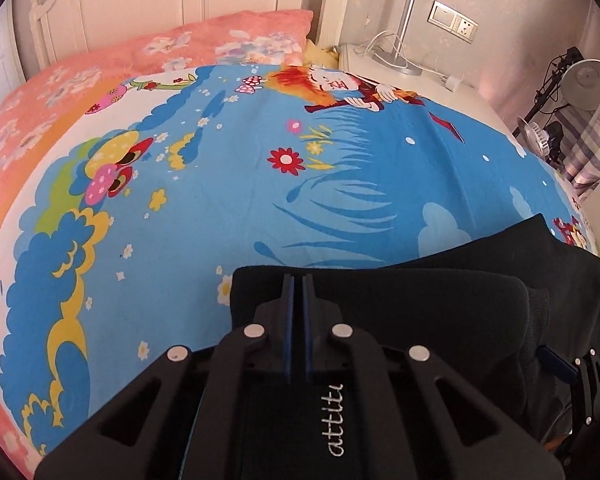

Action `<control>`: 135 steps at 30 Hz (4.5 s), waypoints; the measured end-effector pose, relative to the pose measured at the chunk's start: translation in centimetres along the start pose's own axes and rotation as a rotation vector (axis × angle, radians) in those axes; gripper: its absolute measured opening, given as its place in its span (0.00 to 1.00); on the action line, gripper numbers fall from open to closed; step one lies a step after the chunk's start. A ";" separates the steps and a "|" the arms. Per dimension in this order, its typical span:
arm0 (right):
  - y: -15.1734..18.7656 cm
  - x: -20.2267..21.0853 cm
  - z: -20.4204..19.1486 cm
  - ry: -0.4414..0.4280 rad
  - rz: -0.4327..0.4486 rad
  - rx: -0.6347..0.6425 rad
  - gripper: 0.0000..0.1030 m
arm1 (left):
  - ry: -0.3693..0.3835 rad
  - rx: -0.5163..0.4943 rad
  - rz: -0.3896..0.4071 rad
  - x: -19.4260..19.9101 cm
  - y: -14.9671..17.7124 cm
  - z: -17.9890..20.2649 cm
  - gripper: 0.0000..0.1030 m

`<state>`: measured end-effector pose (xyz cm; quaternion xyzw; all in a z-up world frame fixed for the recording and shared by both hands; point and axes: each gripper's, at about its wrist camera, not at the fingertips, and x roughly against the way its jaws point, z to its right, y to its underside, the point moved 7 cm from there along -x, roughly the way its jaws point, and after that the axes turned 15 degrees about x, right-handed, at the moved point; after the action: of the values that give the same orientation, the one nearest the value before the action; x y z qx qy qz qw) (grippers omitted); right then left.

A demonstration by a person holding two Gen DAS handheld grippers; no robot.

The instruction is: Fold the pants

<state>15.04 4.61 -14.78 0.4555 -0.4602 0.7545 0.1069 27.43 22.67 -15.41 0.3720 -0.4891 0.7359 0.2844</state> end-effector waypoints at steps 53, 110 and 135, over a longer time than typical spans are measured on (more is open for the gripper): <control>-2.5 -2.0 3.2 0.028 0.007 0.002 0.66 | 0.355 0.360 0.151 8.7 14.1 -9.1 0.50; 1.1 1.5 4.3 0.082 0.024 -0.086 0.70 | 0.462 0.428 -0.009 7.2 13.2 -7.8 0.56; 1.2 1.3 4.5 0.102 0.022 -0.075 0.74 | 0.558 0.530 -0.079 7.1 13.8 -7.9 0.39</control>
<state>16.25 0.01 -13.73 0.4071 -0.4872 0.7600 0.1390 10.53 25.43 -18.47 0.2368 -0.1709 0.8981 0.3288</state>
